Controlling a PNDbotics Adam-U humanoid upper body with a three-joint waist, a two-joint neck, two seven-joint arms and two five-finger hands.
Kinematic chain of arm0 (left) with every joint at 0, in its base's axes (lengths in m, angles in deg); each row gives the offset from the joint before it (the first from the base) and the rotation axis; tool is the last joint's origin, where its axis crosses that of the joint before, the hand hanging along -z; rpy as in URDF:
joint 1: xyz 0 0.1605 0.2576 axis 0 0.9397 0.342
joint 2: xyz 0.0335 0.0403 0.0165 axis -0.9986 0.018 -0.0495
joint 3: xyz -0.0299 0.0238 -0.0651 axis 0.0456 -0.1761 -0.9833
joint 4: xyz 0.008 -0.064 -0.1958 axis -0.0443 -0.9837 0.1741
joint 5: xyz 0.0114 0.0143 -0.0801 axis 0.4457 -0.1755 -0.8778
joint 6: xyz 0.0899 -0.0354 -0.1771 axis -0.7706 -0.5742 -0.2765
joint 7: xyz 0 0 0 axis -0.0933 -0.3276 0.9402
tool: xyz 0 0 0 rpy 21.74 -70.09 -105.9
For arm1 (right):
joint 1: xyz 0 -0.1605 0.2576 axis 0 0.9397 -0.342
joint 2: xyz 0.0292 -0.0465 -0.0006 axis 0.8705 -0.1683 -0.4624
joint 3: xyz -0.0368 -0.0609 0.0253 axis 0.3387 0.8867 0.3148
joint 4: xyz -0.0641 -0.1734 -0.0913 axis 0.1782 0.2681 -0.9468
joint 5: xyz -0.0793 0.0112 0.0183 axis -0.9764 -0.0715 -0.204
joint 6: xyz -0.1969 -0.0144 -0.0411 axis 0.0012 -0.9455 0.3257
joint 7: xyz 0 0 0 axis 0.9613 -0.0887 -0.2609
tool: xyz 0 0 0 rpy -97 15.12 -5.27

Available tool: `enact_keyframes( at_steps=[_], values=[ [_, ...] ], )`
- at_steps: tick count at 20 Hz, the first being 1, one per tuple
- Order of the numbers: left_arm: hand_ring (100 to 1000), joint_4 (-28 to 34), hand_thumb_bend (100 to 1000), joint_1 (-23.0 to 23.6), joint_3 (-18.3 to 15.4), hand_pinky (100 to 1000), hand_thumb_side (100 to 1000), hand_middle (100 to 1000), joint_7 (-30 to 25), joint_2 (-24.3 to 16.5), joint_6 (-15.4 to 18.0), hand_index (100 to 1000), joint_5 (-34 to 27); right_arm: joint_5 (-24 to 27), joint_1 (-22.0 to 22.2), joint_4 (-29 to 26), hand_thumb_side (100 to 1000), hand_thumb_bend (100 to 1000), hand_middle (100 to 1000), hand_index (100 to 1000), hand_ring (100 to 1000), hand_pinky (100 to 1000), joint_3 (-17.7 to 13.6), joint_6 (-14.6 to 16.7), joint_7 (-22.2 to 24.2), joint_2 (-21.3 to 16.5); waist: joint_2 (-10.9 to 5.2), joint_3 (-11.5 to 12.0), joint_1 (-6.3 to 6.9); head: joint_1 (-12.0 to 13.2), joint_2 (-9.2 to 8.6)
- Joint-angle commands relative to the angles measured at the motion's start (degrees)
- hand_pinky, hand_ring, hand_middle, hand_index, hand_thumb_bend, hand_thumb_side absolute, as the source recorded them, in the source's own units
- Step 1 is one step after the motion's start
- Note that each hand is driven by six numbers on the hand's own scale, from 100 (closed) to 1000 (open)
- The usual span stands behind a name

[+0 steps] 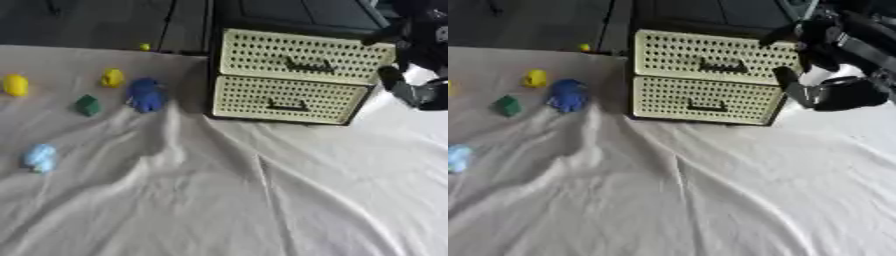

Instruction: Pick up objects from table and place into drawer.

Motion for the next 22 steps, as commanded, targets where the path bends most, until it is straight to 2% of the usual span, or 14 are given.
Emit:
enact_keyframes(
  at_steps=[1,10,13,22],
  values=[
    [590,0.8,203,-1.0,0.3,563,897,688,-0.3,-0.9,0.0,855,-0.1,1.3,-1.3,1.3,374,100,100,831,100,321,-0.4,0.6,0.9,-2.1,-0.66,0.4,-0.17,-0.6,-0.85],
    [588,0.8,203,-2.1,0.4,562,902,686,-0.6,-1.1,0.1,855,0.2,4.4,-1.1,3.2,418,100,100,868,100,339,-0.6,1.8,6.2,-2.4,1.26,3.2,-2.01,-1.9,-1.67],
    [588,0.8,203,-2.2,0.4,562,903,686,-0.6,-1.0,0.2,855,0.3,3.8,-1.6,4.0,413,100,100,875,100,339,-1.1,1.4,6.6,-2.3,1.66,3.7,-2.02,-2.6,-2.51],
    [586,0.8,202,-2.4,0.6,561,906,684,-1.0,-0.7,0.1,855,0.3,-0.3,-3.0,5.9,403,100,100,849,100,340,-0.5,0.3,4.3,-1.3,2.48,4.3,-1.77,-7.5,-5.86]
  ],
)
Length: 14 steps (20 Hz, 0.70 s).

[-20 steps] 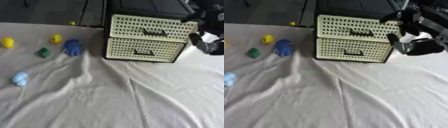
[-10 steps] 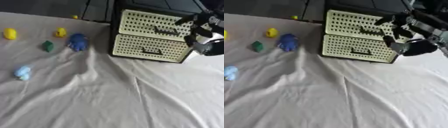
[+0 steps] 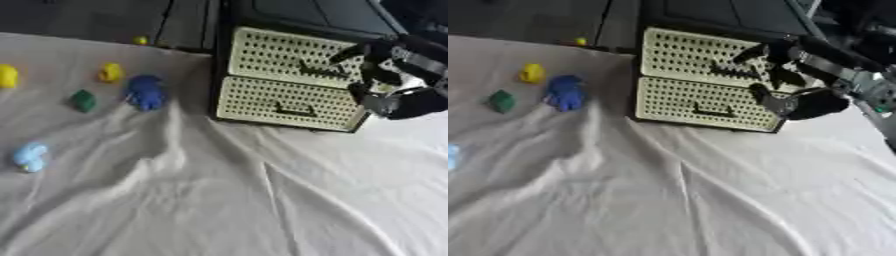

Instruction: Pick up objects from table and place into drawer.

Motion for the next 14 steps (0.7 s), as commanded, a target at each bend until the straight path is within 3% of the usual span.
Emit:
enact_keyframes(
  at_steps=[1,6,14],
  values=[
    [586,0.8,202,-0.9,0.3,561,907,683,-0.4,-0.6,0.1,855,0.0,-1.5,-1.1,0.5,401,100,100,853,100,340,-0.6,-0.2,-1.0,-1.4,-0.9,0.1,0.32,-1.3,-1.72],
    [584,0.8,201,-0.9,0.3,559,910,681,-0.6,-0.4,0.1,853,0.1,-4.3,-0.9,1.5,394,100,100,850,100,338,-0.7,0.3,-2.2,-1.3,-0.21,0.4,0.33,-2.2,-2.88],
    [578,0.8,202,-1.1,0.2,558,913,680,-0.7,0.0,0.1,850,0.3,-6.8,-0.2,1.4,391,100,100,831,100,339,0.0,0.0,-1.8,-0.4,0.84,0.6,0.51,-2.4,-3.24]
  ],
)
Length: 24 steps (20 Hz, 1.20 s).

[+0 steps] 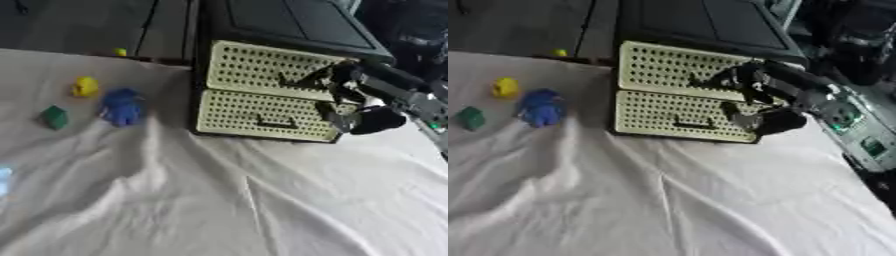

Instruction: Pick up objects from table and place into drawer.

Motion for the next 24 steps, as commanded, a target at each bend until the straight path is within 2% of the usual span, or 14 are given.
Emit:
enact_keyframes(
  at_steps=[1,3,9,13,18,24],
  values=[
    [578,0.8,202,-0.7,0.1,558,913,680,-0.3,0.0,0.1,850,0.2,-1.0,0.4,-0.4,391,100,100,831,100,339,-0.5,-0.1,0.3,-1.3,-0.95,0.1,0.45,-0.3,-0.9],
    [578,0.8,202,-0.7,0.1,558,913,680,-0.3,0.0,0.1,850,0.2,-1.1,0.7,-0.7,391,100,100,831,100,339,-0.6,-0.2,0.3,-1.3,-0.9,0.1,0.46,-0.4,-0.92],
    [577,0.8,202,-0.8,0.0,557,917,678,-0.2,0.2,0.0,851,0.4,-2.1,3.4,-2.0,379,100,100,757,100,336,-1.2,0.1,0.9,-1.2,-0.25,0.1,0.45,-0.4,-1.33],
    [577,0.8,203,-0.8,0.0,558,917,678,-0.2,0.2,-0.1,851,0.4,-1.9,3.8,-3.5,381,100,100,751,100,337,-1.4,0.1,0.8,-1.2,-0.28,0.0,0.44,-0.4,-1.34],
    [577,0.8,203,-0.5,0.0,557,918,678,-0.3,0.2,-0.3,851,0.3,1.4,3.2,-5.1,369,100,100,836,100,333,-3.0,-0.3,-1.7,-1.5,-0.7,-0.5,0.53,-0.4,-1.13],
    [577,0.8,203,-0.1,-0.1,558,918,678,-0.3,0.0,-0.6,850,0.3,6.7,3.1,-8.5,351,100,100,820,100,327,-5.6,-2.4,-5.9,-3.3,-1.33,-0.9,0.51,-0.5,-0.94]
  ],
)
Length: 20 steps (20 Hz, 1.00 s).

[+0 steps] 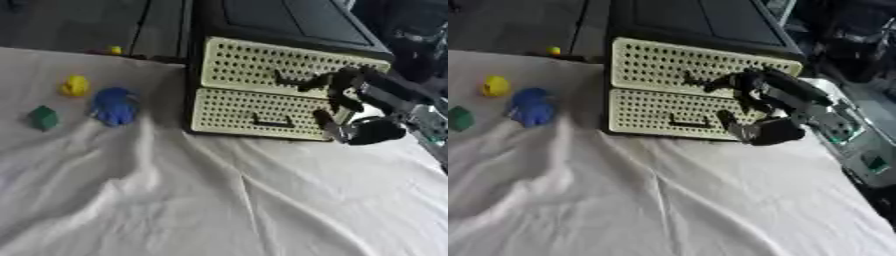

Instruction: Pick up objects from table and place into drawer.

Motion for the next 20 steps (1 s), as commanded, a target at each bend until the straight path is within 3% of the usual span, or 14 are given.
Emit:
enact_keyframes(
  at_steps=[1,9,20],
  values=[
    [577,0.8,204,-0.2,-0.2,558,919,678,0.0,-0.5,-0.2,850,0.1,2.9,-0.2,-2.1,352,100,100,823,100,328,-1.9,-0.9,-1.5,-3.5,-1.78,-0.2,0.16,-0.2,-0.41],
    [575,0.8,204,-0.5,-0.1,557,923,676,-0.1,-0.3,-0.2,850,0.1,1.1,-0.1,0.8,356,100,100,822,100,333,-1.0,-0.5,0.1,-3.1,-1.0,0.8,-0.24,-0.9,-1.83],
    [574,0.8,204,-0.9,0.0,556,925,675,-0.4,-0.1,-0.3,850,0.0,-2.6,-0.1,1.9,354,100,100,829,100,339,-0.1,0.6,0.7,-2.2,-0.15,1.5,-0.47,-1.4,-2.39]
  ],
)
